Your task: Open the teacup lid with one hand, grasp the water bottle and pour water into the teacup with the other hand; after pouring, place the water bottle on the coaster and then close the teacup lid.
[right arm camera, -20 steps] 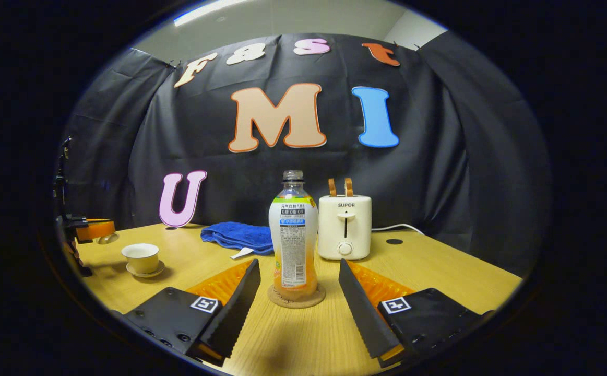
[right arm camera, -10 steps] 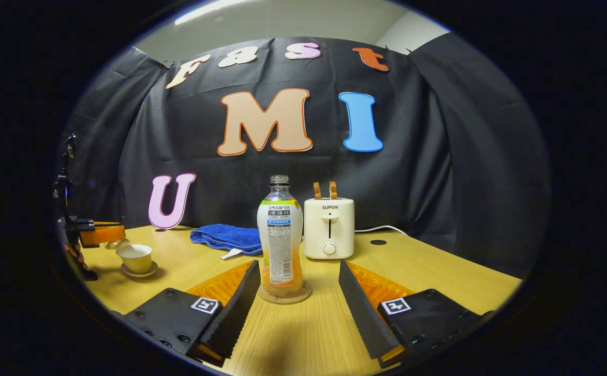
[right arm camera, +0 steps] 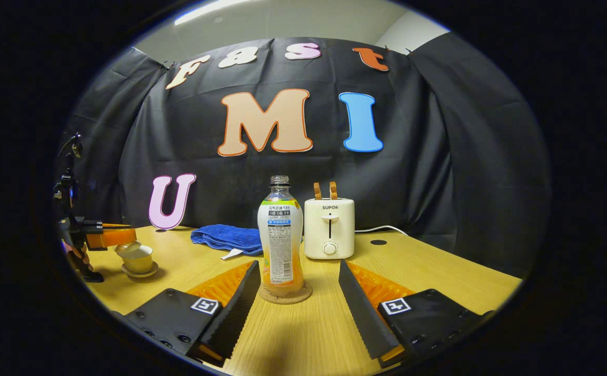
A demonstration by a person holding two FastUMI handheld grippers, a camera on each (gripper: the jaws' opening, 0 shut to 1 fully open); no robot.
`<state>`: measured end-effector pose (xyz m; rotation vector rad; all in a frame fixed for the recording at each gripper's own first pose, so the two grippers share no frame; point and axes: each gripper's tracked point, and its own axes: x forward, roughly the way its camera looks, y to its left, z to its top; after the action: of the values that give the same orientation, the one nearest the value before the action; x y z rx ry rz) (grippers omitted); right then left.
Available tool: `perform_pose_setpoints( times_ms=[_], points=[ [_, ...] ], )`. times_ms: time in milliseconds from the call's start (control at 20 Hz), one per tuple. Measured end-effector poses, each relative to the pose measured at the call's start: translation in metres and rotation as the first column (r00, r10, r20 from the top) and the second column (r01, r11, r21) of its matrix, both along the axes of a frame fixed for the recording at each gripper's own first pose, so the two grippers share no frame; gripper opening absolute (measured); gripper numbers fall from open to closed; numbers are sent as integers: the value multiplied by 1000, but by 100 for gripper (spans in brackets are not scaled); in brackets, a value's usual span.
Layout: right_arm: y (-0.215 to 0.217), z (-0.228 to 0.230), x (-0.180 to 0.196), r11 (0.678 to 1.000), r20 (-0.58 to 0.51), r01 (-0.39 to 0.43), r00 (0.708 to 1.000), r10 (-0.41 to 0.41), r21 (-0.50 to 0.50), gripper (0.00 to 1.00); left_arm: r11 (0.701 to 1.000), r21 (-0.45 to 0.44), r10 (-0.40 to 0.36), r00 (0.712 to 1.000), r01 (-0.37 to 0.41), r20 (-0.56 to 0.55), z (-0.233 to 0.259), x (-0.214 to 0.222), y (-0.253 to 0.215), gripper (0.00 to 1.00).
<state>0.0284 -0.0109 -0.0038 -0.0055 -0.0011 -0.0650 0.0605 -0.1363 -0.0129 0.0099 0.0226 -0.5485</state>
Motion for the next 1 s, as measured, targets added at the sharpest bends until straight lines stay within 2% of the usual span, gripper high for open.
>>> perform_pose_setpoints(
  times_ms=[50,150,200,250,500,550,600,700,800,900,1000],
  points=[
    [0,0,0,1000,0,0,1000,0,0,96,1000,14,-5,1000,5,-9,-3,1,-2,28],
    [1,0,0,1000,0,-5,1000,5,1,96,999,32,-11,1000,12,-18,-4,2,-5,28],
    [1,0,0,1000,0,-6,1000,6,1,92,999,33,-13,1000,14,-17,-4,2,-6,29],
    [0,0,-1,1000,-1,-7,1000,7,1,96,999,31,-15,1000,16,-16,-3,3,-7,28],
    [2,0,0,1000,-1,-14,1000,14,2,96,998,56,-36,998,38,-44,-10,3,-12,28],
    [3,0,0,1000,-1,-15,1000,15,2,92,997,63,-38,998,41,-47,-11,4,-13,28],
    [2,0,0,1000,-1,-16,1000,16,2,96,997,70,-41,998,45,-52,-11,4,-14,29],
    [3,1,-2,1000,-1,-20,1000,20,3,96,996,80,-38,998,42,-59,-14,4,-14,30],
    [4,0,-1,1000,-1,-21,1000,21,3,99,996,80,-41,997,45,-60,-13,4,-15,33],
    [3,0,0,1000,-1,-21,1000,21,3,96,996,80,-43,997,47,-59,-13,4,-14,37],
    [3,1,0,1000,-1,-21,1000,21,3,96,996,77,-43,997,47,-59,-13,3,-14,52]
  ],
)
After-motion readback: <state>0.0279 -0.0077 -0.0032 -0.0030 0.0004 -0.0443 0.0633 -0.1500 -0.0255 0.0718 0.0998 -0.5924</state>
